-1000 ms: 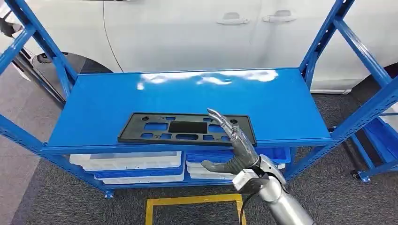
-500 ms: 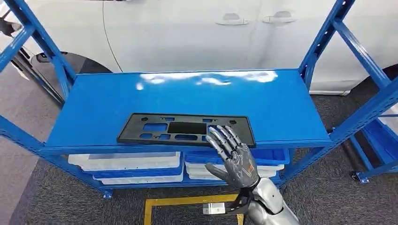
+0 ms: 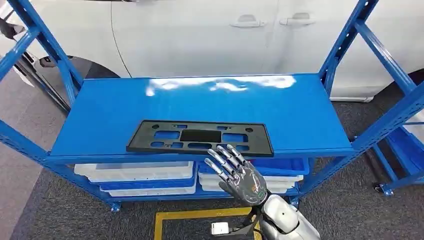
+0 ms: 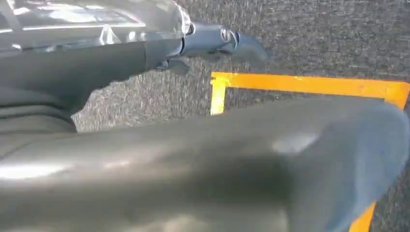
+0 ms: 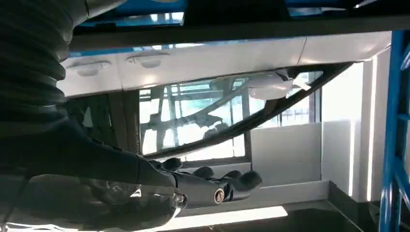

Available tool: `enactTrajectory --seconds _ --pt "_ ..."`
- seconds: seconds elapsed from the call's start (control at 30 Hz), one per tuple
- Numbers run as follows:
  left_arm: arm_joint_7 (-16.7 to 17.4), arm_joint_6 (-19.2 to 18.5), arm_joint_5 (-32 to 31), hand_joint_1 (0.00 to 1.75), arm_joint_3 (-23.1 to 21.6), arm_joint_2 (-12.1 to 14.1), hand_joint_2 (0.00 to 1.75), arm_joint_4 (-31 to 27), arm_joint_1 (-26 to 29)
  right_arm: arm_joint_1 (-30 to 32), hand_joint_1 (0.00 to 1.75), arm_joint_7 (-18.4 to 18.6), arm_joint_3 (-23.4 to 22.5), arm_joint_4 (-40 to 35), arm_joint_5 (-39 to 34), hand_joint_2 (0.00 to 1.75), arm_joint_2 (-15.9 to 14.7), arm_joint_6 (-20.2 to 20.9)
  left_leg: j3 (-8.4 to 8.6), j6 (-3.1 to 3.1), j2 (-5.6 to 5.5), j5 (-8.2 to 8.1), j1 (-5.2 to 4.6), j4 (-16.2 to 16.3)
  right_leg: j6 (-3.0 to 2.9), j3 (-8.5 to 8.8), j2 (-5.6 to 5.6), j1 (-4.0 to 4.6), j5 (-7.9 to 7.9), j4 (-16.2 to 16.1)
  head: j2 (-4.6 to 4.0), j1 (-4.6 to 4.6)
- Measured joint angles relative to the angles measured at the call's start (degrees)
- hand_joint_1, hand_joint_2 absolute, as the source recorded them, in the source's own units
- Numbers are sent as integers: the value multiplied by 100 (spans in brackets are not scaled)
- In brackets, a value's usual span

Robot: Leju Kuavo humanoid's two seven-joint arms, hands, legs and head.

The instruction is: Take the parts from the cabinet and place them on the table.

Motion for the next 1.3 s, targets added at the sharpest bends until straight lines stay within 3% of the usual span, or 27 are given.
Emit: enactTrajectory --seconds 0.03,0.07,0.1,0.13,0.2,0.23,0.43,0.47,0.5,0.53,0.57,0.63,0.7,0.77,0.8,0.83,0.87,0.9,0.97,1.0,1.03,1.13,1.2,1.23,1.3 --pt "-4 0 -2 0 0 0 0 0 0 -15 0 118 37 28 121 175 -2 -2 8 -32 0 6 14 -13 -39 1 2 14 6 -5 -2 0" --pt "-11 2 -9 0 -2 9 0 0 -4 -56 0 302 94 50 322 175 -4 -2 -6 -74 2 -27 16 11 -96 17 -8 -26 45 -58 0 0" --pt "-26 2 -20 0 -2 22 0 0 -2 -125 0 512 170 83 522 175 -4 -2 -43 -101 6 -126 32 134 -111 24 -13 -33 51 -66 -2 0" --pt "-41 2 -43 0 -2 22 0 0 -3 -228 0 847 252 120 617 175 -4 -2 -178 -123 5 -328 33 443 -146 14 -14 -36 51 -65 -2 -2" --pt "-63 2 -68 0 -9 22 0 0 3 -541 0 1776 689 302 695 175 -48 -2 -625 -168 6 -774 53 1395 -165 -6 -13 -27 59 -64 -2 -2" --pt "-63 2 -68 0 -9 22 0 0 4 -570 0 1918 726 315 697 175 -55 -2 -662 -171 6 -802 53 1472 -166 -7 -12 -26 59 -64 -2 -2" --pt "-66 2 -68 0 -9 22 0 0 6 -625 0 1984 766 330 697 175 -59 -2 -726 -176 6 -842 52 1609 -166 -9 -11 -24 59 -63 -2 -2" --pt "-72 11 -87 0 -9 22 0 0 15 -821 0 2621 1151 480 701 175 -98 -2 -836 -184 6 -839 53 1832 -166 -6 -13 -22 59 -60 -2 -2" --pt "-72 24 -107 0 -11 22 0 0 20 -990 0 3055 1481 608 704 175 -107 -2 -753 -179 6 -676 52 1658 -165 -2 -11 -22 59 -57 0 -2" --pt "-44 83 -171 0 -37 22 0 0 -28 -1609 0 3436 2393 1072 704 175 -27 -2 35 -66 18 -27 13 9 -97 13 -13 30 40 -30 -2 0" --pt "-9 94 -190 0 -72 15 0 0 -45 -1802 0 3079 2496 1402 697 175 131 -2 -5 -21 4 -2 0 11 -31 -24 -19 13 70 -36 0 -2" --pt "13 94 -225 0 -100 11 0 0 -41 -2000 0 2764 2498 1720 686 175 310 -2 -3 46 4 36 26 -39 31 -19 -16 22 86 -54 -2 0" --pt "22 92 -243 0 -135 -13 0 2 -72 -2200 0 2561 2498 2051 682 175 474 -6 21 105 22 84 48 -97 82 -125 -15 18 -127 200 -2 0" --pt "37 79 -251 0 -149 -13 0 2 -124 -2357 0 2491 2498 2409 684 175 641 -7 -4 132 25 92 32 -96 103 -561 -12 2 -591 1126 0 0" --pt "44 79 -264 0 -153 -13 0 2 -127 -2382 0 2465 2498 2605 690 175 732 -7 -10 133 23 92 29 -94 108 -773 -13 0 -745 1575 -2 0" --pt "46 79 -267 0 -153 -13 0 2 -122 -2399 0 2456 2498 2728 697 175 792 -7 -10 133 19 92 29 -91 110 -889 -13 -3 -762 1806 -2 0" --pt "46 79 -267 0 -153 -13 0 2 -119 -2426 0 2437 2498 2854 699 175 850 -7 -7 132 15 91 29 -86 109 -863 -14 -5 -641 1729 -2 0" --pt "50 79 -267 0 -155 -15 0 2 -118 -2476 0 2417 2498 2940 701 175 903 -7 -6 124 9 86 30 -77 100 -720 -14 -8 -426 1423 -2 0" --pt "50 77 -267 0 -155 -26 0 2 -125 -2633 0 2408 2500 3143 701 175 1010 -7 0 87 6 58 29 -39 53 -202 -14 -6 117 329 -2 0" --pt "50 76 -264 0 -157 -31 0 2 -131 -2706 0 2406 2500 3258 701 175 1066 -7 -20 63 7 42 10 -23 23 -78 -11 9 87 78 -2 0" --pt "50 77 -254 0 -157 -31 0 2 -142 -2781 0 2406 2502 3358 704 175 1139 -9 -54 35 6 32 -11 14 0 -77 -9 22 68 -14 0 0" --pt "57 77 -240 0 -157 -31 0 2 -137 -2928 0 2358 2555 3712 704 175 1259 -11 -53 -55 9 43 0 -16 -93 -96 3 36 79 -18 0 0" --pt "55 77 -236 0 -155 -28 0 2 -137 -3041 0 2308 2572 3900 701 175 1355 -11 -125 -116 13 -106 19 167 -148 -69 -10 -4 105 -55 -2 -2" --pt "55 77 -225 0 -155 -28 0 2 -142 -3109 0 2286 2579 4010 701 175 1434 -11 -311 -144 12 -341 27 573 -187 -69 -13 -3 100 -55 0 -2" --pt "55 76 -223 0 -157 -37 0 4 -135 -3184 0 2273 2627 4210 704 175 1526 -11 -771 -189 12 -730 46 1517 -197 -68 -15 15 95 -53 -2 0"
